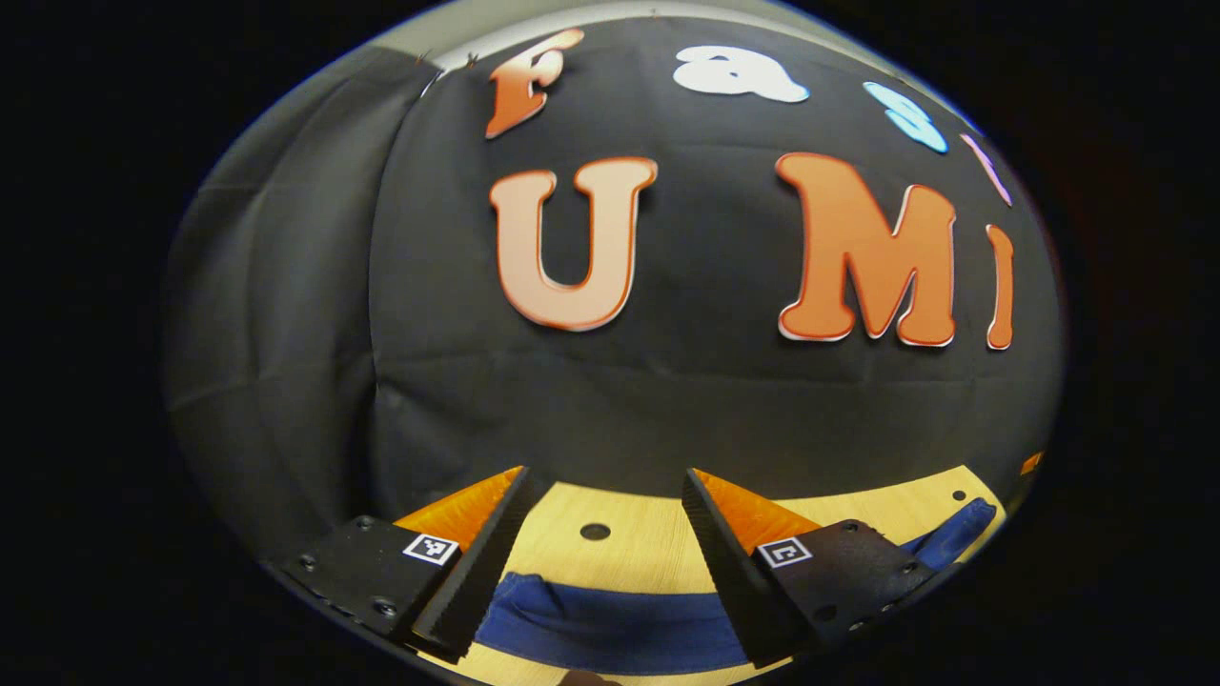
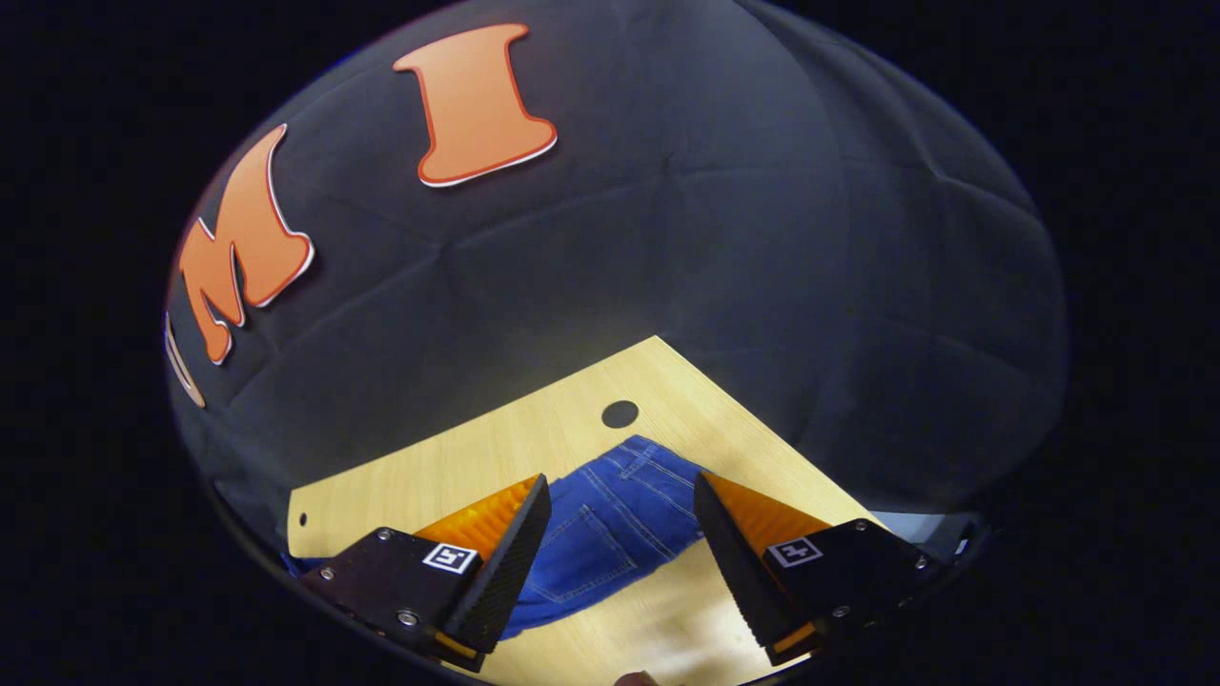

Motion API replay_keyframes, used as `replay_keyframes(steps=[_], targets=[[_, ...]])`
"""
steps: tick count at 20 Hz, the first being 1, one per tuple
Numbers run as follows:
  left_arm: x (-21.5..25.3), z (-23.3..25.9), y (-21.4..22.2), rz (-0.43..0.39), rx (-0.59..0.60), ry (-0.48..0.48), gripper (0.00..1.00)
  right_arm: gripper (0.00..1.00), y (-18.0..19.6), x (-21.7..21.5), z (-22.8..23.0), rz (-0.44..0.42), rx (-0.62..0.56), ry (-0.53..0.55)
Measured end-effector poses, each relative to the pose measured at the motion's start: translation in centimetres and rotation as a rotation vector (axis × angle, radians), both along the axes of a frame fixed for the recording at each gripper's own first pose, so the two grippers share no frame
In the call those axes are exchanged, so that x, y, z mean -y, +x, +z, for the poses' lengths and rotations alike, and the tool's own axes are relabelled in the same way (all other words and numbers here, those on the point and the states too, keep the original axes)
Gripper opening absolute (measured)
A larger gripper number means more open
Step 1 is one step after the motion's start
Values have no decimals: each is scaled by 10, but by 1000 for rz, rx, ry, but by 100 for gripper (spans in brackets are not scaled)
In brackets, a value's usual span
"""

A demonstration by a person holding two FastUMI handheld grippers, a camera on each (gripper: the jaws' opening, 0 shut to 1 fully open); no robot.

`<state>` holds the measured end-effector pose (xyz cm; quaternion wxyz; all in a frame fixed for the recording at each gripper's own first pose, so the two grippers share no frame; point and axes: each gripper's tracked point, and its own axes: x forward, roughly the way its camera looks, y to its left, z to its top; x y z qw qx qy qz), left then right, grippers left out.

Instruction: Grasp the waist and the cuffs of the jeans and fold them to make the two legs overlap; first hold the waist and fold one-third of the jeans toward the cuffs, then hold the cuffs and fold the remaining one-third in the same direction to finish folding.

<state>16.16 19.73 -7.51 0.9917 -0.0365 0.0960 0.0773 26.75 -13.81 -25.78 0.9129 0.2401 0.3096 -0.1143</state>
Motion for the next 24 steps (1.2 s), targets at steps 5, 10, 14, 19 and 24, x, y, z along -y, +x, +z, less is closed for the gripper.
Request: replay_keyframes(steps=[5, 10, 14, 19, 24], targets=[[27, 58, -53, 2, 129, 70, 98, 96, -4, 3, -14, -46, -136, 102], [64, 94, -88, -8, 234, 186, 100, 97, -3, 4, -14, -29, -236, 116], [90, 105, -93, -37, 227, 176, 99, 97, -8, 3, -23, -32, -323, 134], [92, 109, -107, -19, 192, 211, 100, 97, -6, 3, -25, -142, -368, 252], [87, 105, -124, 7, 154, 230, 100, 82, -9, 17, -15, -204, -408, 237]])
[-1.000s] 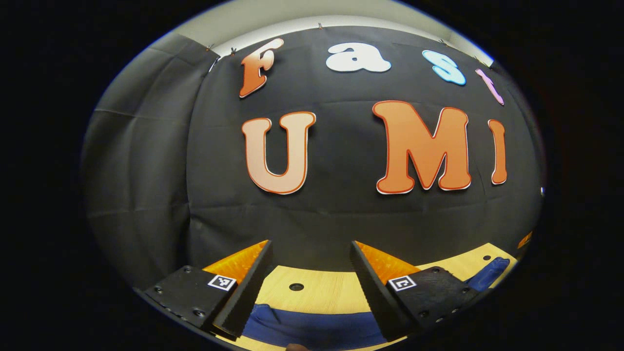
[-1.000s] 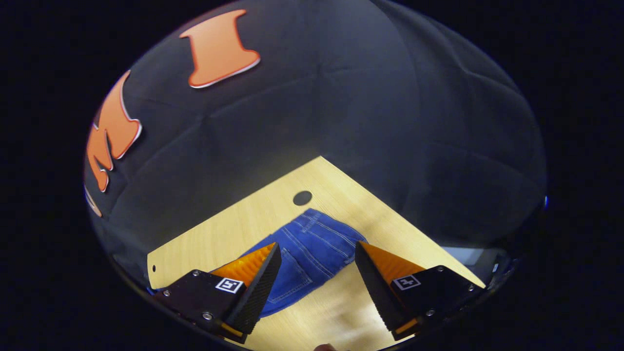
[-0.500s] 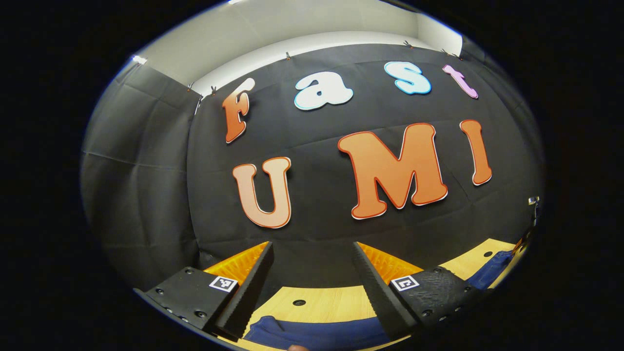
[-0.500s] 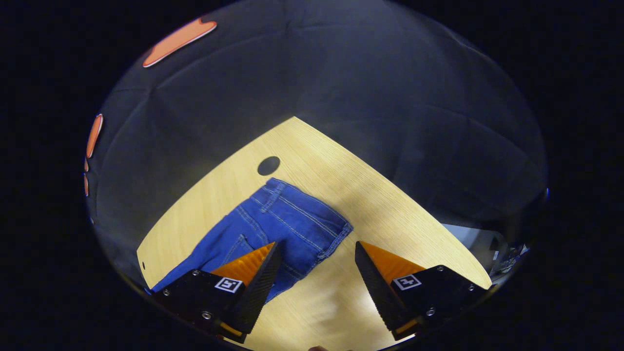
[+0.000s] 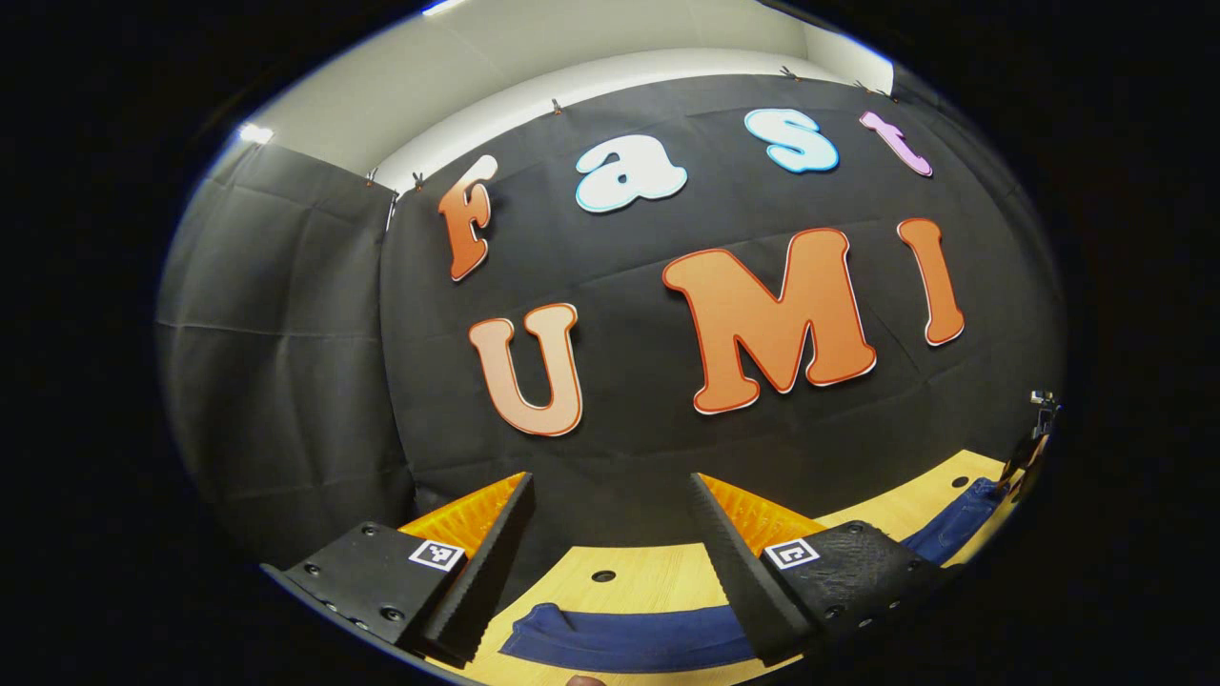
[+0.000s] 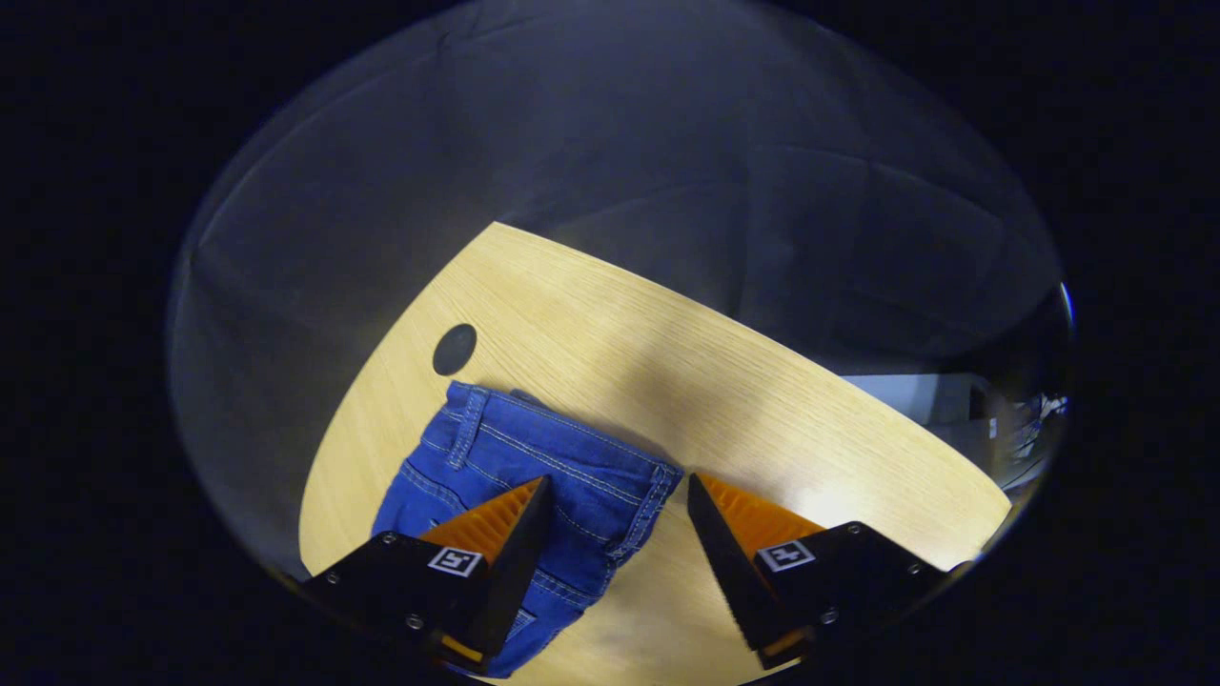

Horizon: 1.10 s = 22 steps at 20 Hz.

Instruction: Grasp the waist and the cuffs of the jeans and fold them to make the two legs overlap; first hold the waist and fold one-third of the jeans toward the cuffs, then hold the cuffs and fold the remaining one-third in the same direction to finish folding.

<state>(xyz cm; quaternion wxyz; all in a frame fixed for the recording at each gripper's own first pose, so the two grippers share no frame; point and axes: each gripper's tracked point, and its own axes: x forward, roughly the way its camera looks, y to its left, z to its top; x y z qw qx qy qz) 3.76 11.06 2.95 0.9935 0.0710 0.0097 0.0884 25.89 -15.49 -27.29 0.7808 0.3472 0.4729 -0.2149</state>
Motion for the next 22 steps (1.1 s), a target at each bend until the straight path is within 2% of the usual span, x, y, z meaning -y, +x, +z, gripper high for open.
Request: replay_keyframes(steps=[1, 3, 4, 5, 6, 7, 9, 10, 11, 12, 17, 22], targets=[[-1, 0, -1, 7, -5, 17, 100, 86, -1, -3, -2, 12, -3, 8], [0, 2, -2, 12, 2, 34, 100, 65, 3, -13, -3, 11, 13, 61], [1, 1, -3, 8, 0, 12, 100, 56, 9, -13, 0, -17, 37, 72], [1, 1, -2, 8, 4, -13, 100, 47, 4, -20, -1, -15, 40, 130], [0, 1, -3, 10, 11, -26, 98, 37, 7, -19, 4, -65, 62, 171], [-2, -2, -4, 10, 8, -27, 100, 28, 4, -22, 4, -59, 59, 213], [-6, -8, -4, 11, -15, -8, 100, 27, 5, -16, 12, -97, 88, 213], [-5, -11, -3, 7, -29, -4, 100, 5, 6, -16, 9, -84, 108, 209], [-6, -12, -3, 6, -36, -6, 100, 10, 8, -14, 14, -57, 145, 177], [-6, -13, -2, 1, -41, -11, 100, 10, 10, -17, 21, -38, 179, 167], [-13, -20, 4, -12, -54, -46, 100, 10, 15, -12, 68, -46, 306, 142], [-25, -26, 10, -25, -58, -77, 98, 10, 12, -39, 133, 23, 449, 124]])
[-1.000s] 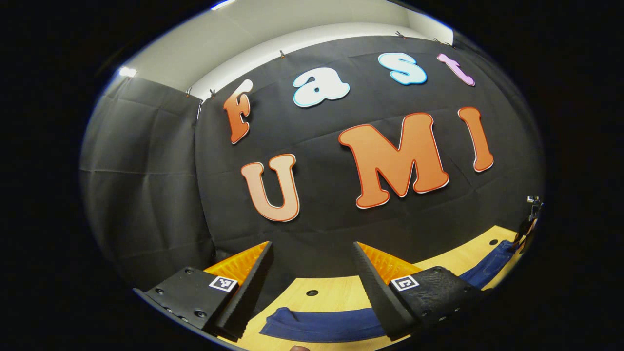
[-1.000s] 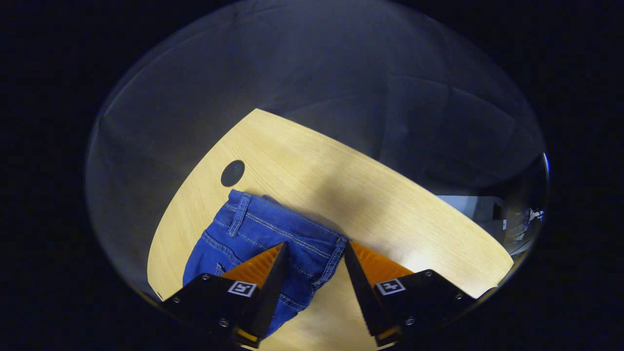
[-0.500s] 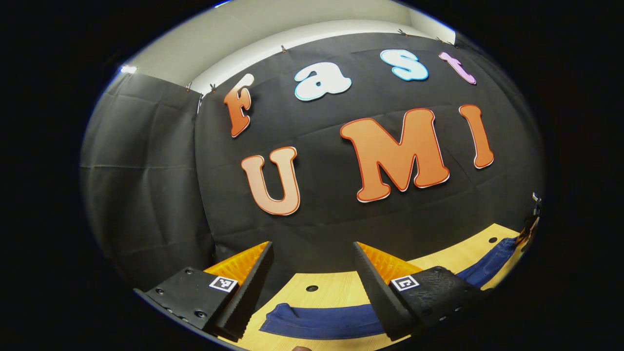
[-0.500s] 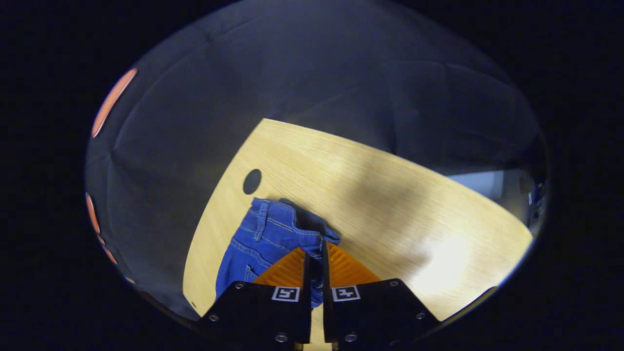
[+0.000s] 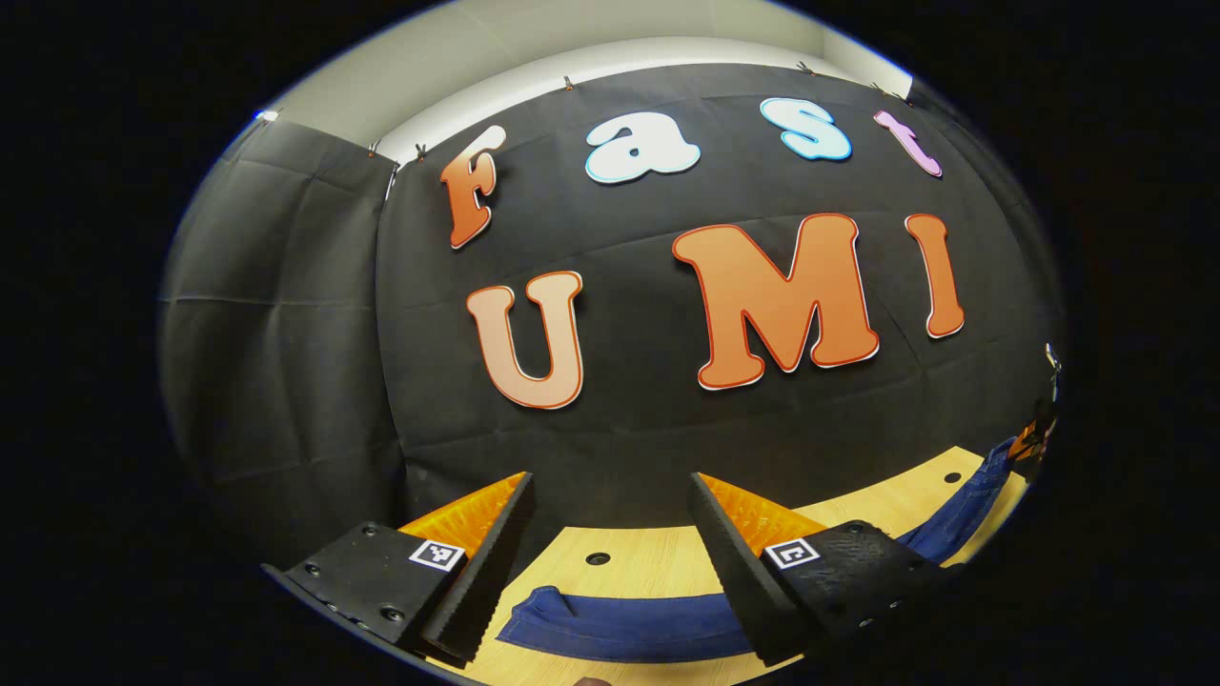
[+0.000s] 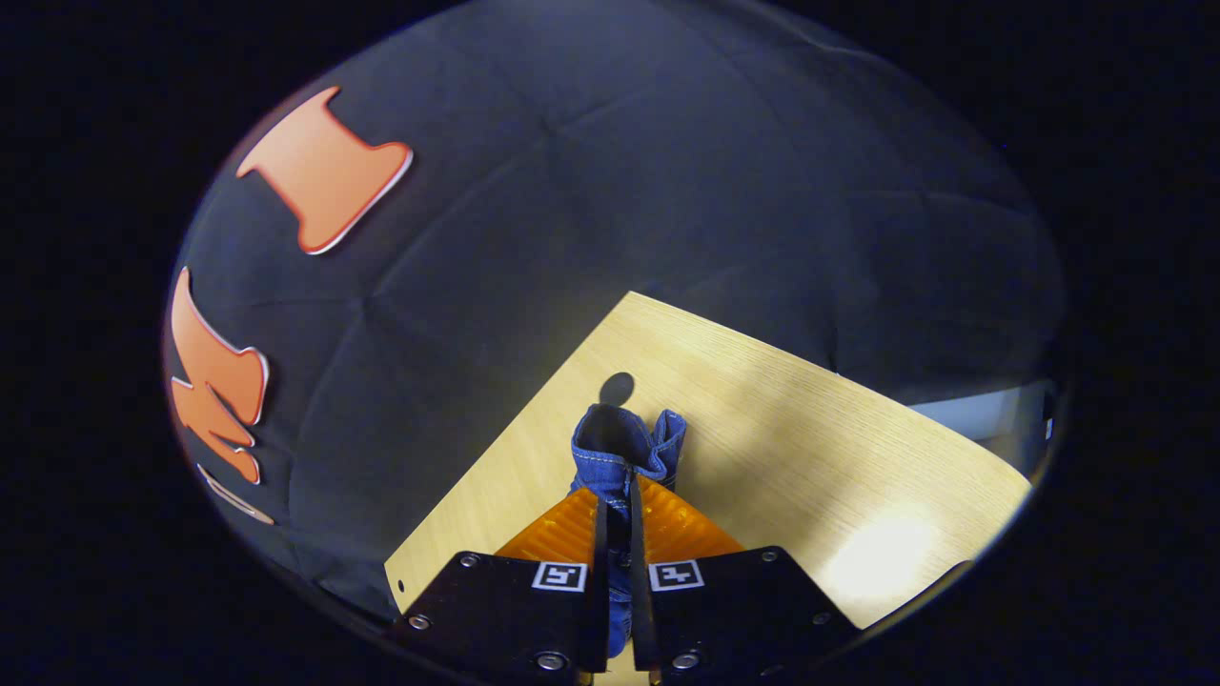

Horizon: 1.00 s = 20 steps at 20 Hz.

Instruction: Grasp the waist and the cuffs of the jeans and fold them to make the two legs overlap; first hold the waist and fold one-third of the jeans toward the cuffs, then hold the cuffs and fold the remaining one-third in the same direction to finish folding.

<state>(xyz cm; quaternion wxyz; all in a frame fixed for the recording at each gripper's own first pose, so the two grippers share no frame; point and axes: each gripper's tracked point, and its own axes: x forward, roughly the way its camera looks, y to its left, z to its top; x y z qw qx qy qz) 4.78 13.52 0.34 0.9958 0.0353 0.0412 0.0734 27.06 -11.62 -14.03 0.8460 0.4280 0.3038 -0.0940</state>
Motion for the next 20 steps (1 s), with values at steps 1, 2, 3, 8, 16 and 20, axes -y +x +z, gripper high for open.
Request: replay_keyframes(steps=[1, 2, 3, 8, 16, 20], targets=[[-4, -2, 1, -2, 0, -13, 100, 10, -1, -8, 14, 14, 17, -16], [-7, -3, 1, -1, -1, -25, 100, 10, 3, -18, 37, 34, 64, -17], [-13, -4, 2, -1, -3, -36, 100, 10, 0, -25, 53, 47, 81, -31], [-41, -20, 7, -1, -18, -75, 99, 10, -6, -96, 126, 189, 214, -196], [-99, -45, 7, 34, -43, -126, 100, 9, -20, -211, 163, 384, 276, -278], [-133, -69, 3, 73, -81, -155, 100, 9, -33, -289, 144, 514, 263, -270]])
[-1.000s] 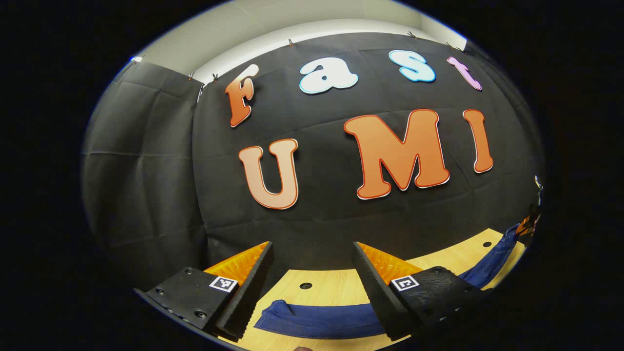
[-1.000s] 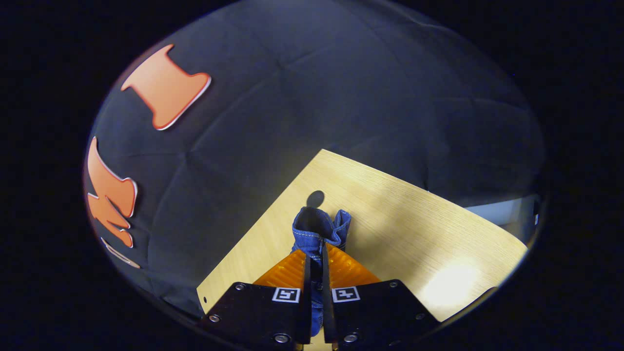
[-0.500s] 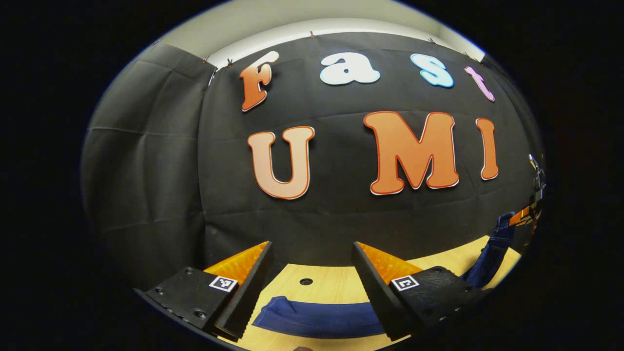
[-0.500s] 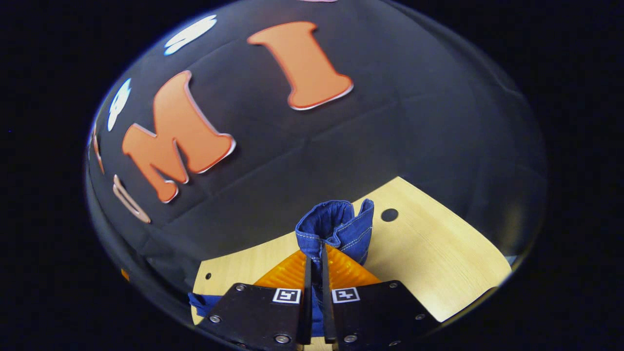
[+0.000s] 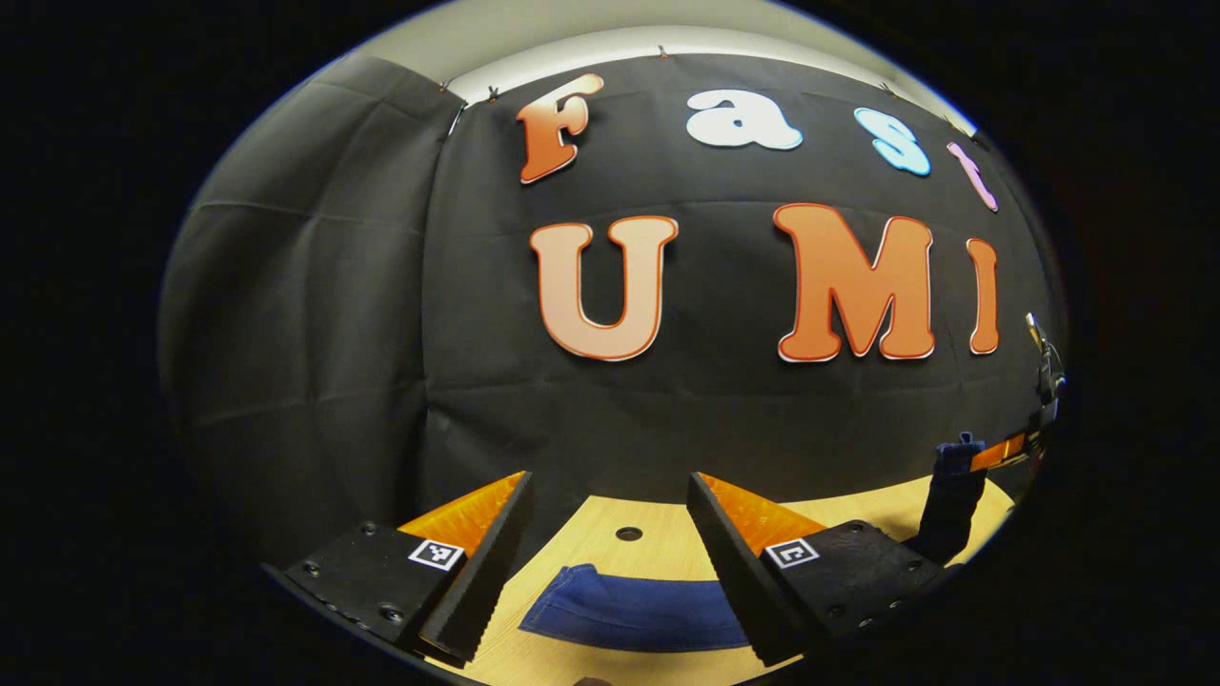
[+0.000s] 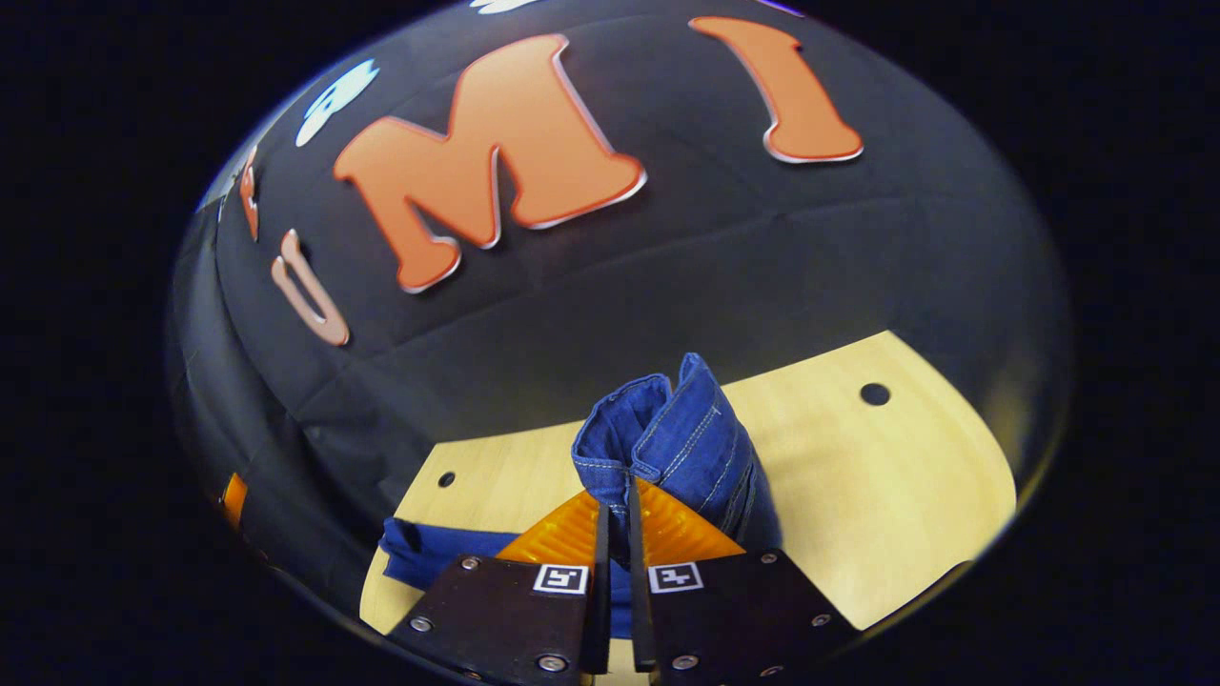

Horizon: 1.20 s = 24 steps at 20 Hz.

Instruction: Grasp the waist and the cuffs of the jeans and fold them to make the two legs overlap; first hold the waist and fold one-third of the jeans toward the cuffs, then hold the cuffs and fold the remaining one-third in the same direction to finish folding.

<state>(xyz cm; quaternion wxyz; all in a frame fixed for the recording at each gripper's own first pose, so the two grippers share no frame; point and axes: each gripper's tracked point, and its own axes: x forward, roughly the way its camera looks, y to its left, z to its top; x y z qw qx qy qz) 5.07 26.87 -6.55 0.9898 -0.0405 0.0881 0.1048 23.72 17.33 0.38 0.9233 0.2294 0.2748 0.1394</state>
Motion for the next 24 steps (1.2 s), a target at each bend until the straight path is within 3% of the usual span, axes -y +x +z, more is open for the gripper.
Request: replay_keyframes(steps=[5, 9, 12, 13, 15, 16, 17, 19, 20, 21, 24], targets=[[-43, -34, -13, 59, -68, -26, 99, 9, -24, -86, -50, 142, -73, -59], [-72, -63, -25, 95, -134, -36, 100, 9, -29, -106, -81, 194, -159, -79], [-75, -85, -19, 93, -186, -108, 100, 5, -36, -115, -82, 233, -162, -38], [-76, -95, -18, 89, -200, -146, 100, 34, -38, -123, -74, 250, -152, 3], [-74, -117, -15, 83, -240, -255, 99, 34, -43, -132, -54, 263, -121, 50], [-73, -132, -15, 81, -275, -321, 98, 63, -46, -130, -41, 256, -99, 51], [-70, -149, -16, 83, -326, -390, 98, 60, -45, -124, -32, 244, -81, 42], [-60, -181, -12, 80, -412, -546, 98, 66, -43, -112, -16, 223, -52, 30], [-56, -194, -12, 78, -445, -637, 98, 80, -41, -99, -9, 207, -38, 22], [-55, -210, -15, 89, -484, -737, 98, 71, -37, -88, 1, 190, -12, 11], [-41, -256, -29, 126, -592, -989, 98, 76, -28, -46, 27, 122, 62, -31]])
